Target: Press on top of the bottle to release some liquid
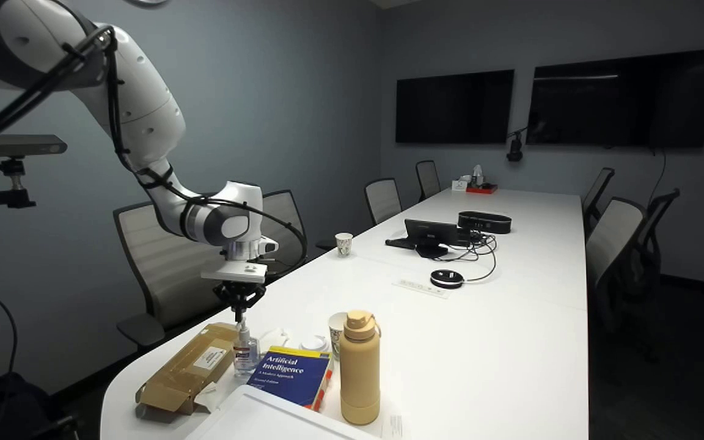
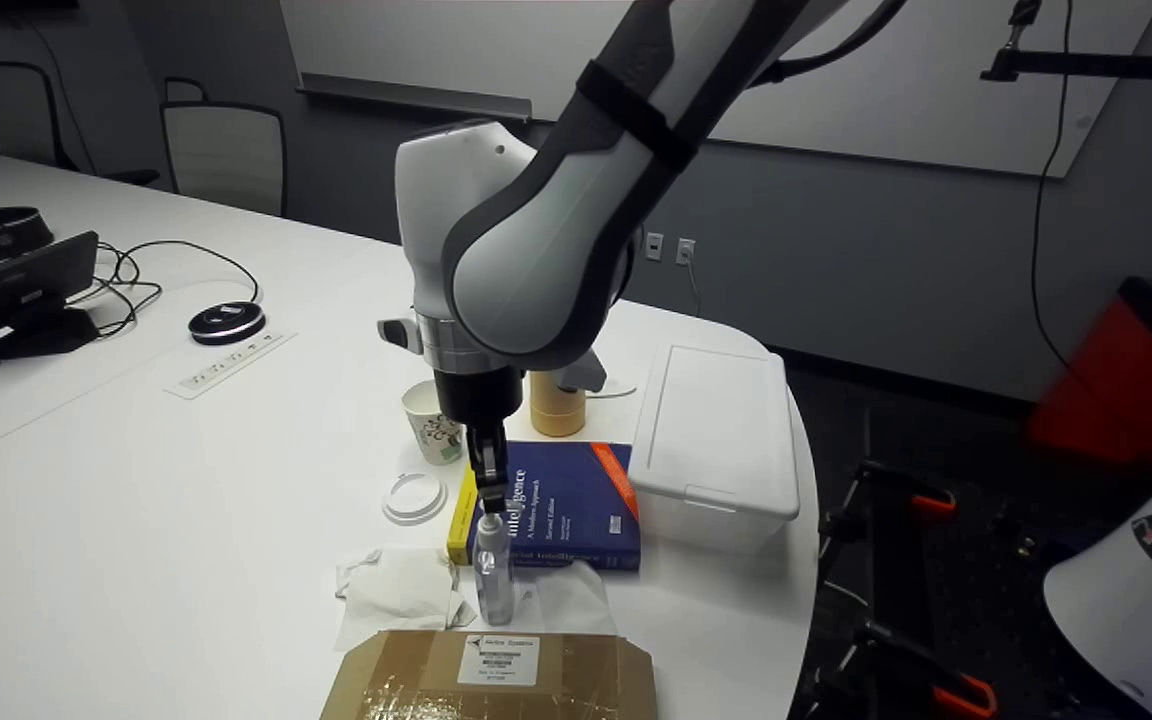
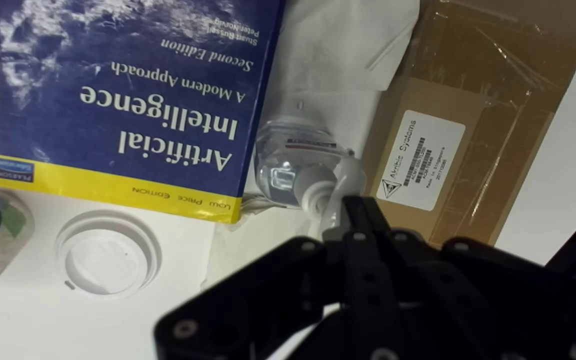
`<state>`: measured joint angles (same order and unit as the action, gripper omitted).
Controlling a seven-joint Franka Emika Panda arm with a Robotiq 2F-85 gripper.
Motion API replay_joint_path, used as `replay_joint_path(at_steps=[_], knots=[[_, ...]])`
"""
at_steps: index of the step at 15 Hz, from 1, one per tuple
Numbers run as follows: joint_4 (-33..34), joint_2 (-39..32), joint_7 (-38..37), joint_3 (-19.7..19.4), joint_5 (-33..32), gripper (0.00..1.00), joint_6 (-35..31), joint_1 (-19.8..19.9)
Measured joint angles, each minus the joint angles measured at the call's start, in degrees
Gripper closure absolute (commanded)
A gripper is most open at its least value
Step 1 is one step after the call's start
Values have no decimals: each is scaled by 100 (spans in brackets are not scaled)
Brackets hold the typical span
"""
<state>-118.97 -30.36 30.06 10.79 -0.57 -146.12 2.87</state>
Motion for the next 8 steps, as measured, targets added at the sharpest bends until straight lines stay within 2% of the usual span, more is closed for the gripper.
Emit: replay_joint_path(at_steps=[8], knots=[[10, 54, -7, 24, 38, 100, 76, 42]])
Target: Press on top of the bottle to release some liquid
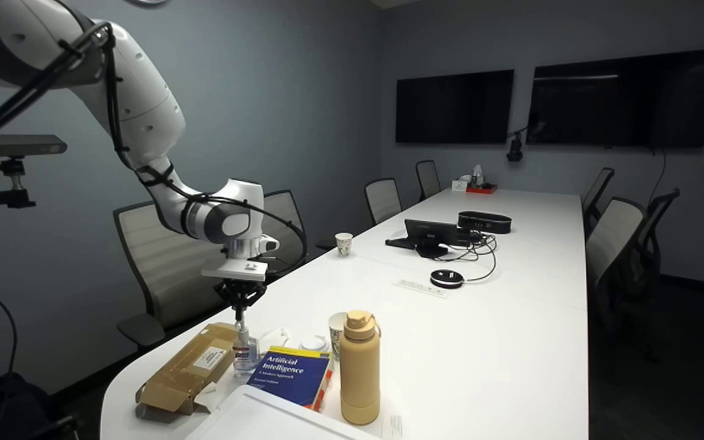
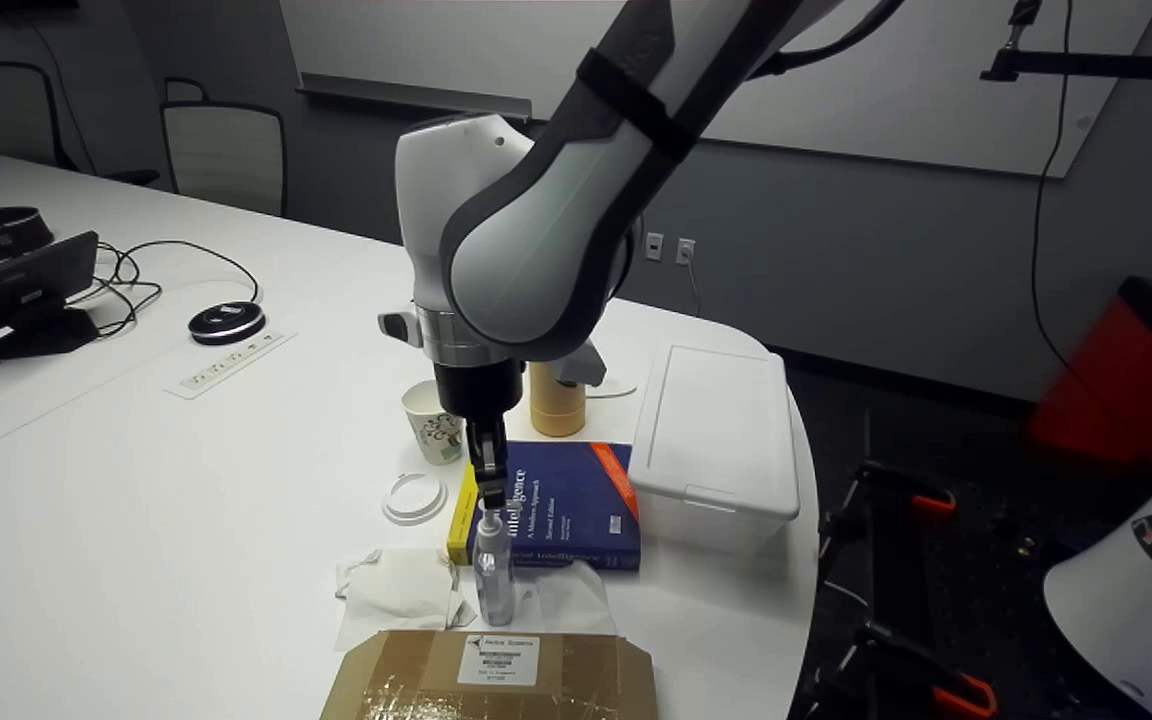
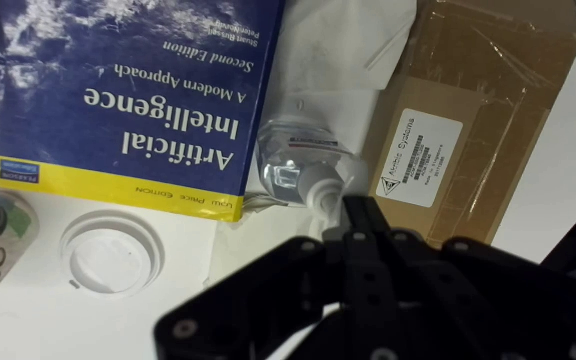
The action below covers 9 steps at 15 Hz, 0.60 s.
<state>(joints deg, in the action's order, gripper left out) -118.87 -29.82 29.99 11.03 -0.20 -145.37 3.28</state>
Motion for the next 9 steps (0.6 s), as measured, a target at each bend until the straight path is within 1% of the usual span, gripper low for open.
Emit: replay_joint_path(at_steps=[9], knots=[[14, 377, -7, 55, 13, 100, 184, -6]])
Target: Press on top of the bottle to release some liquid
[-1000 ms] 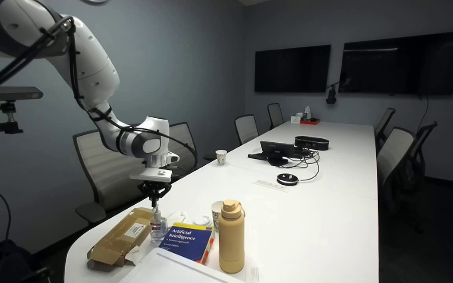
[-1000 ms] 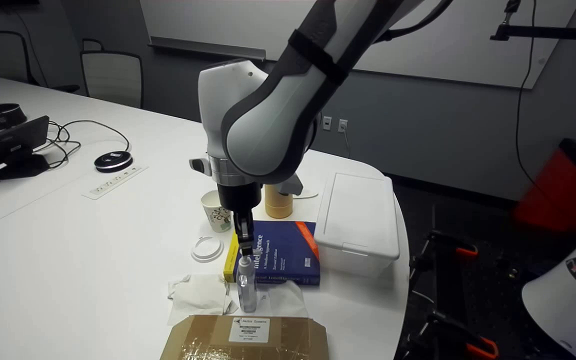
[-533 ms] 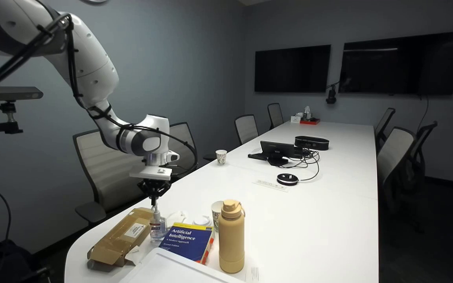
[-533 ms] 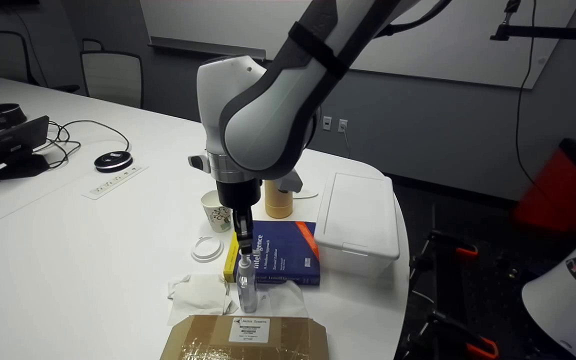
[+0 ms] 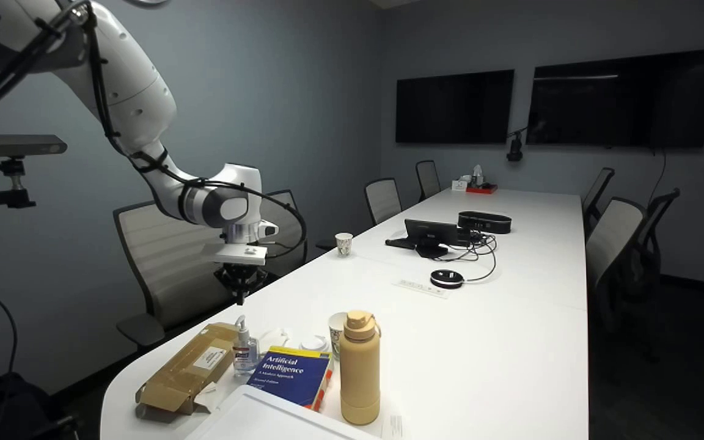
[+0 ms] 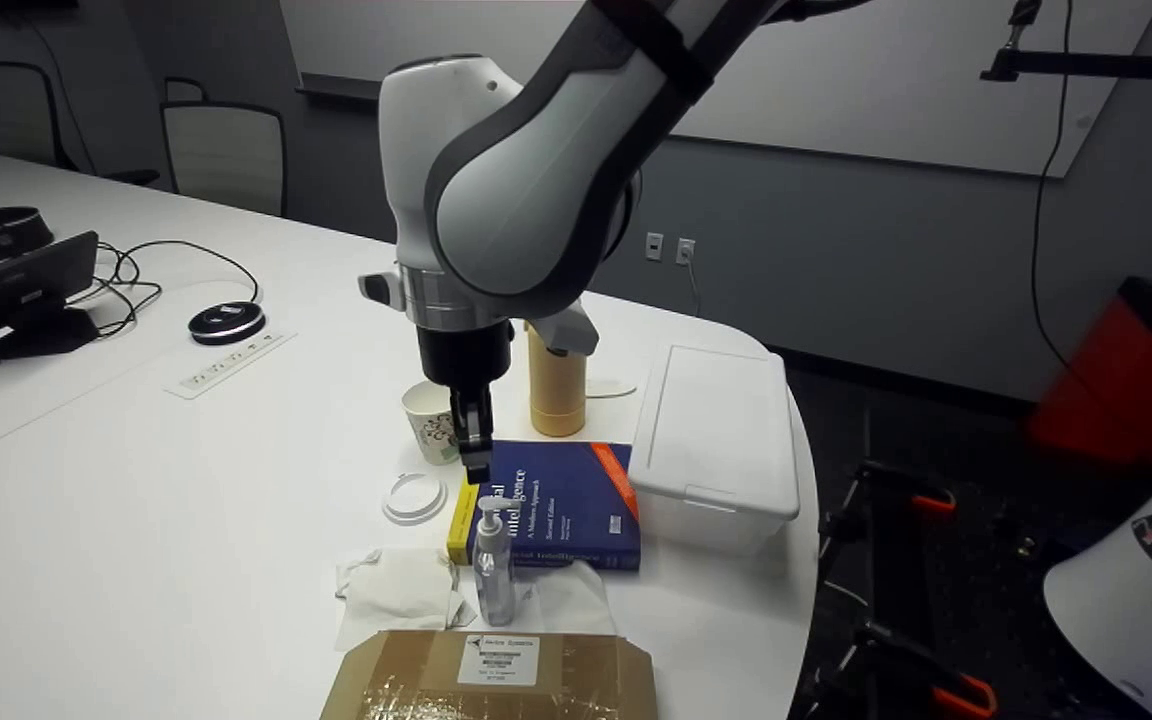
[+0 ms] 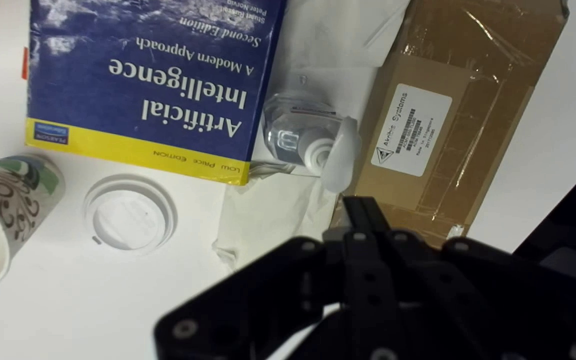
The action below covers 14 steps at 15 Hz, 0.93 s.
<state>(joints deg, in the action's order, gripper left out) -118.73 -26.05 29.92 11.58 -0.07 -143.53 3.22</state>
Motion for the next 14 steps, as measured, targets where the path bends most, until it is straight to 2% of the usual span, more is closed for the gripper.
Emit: replay_joint_path(at_steps=[14], knots=[[55, 1453, -112, -96, 0, 100, 1541, -147]])
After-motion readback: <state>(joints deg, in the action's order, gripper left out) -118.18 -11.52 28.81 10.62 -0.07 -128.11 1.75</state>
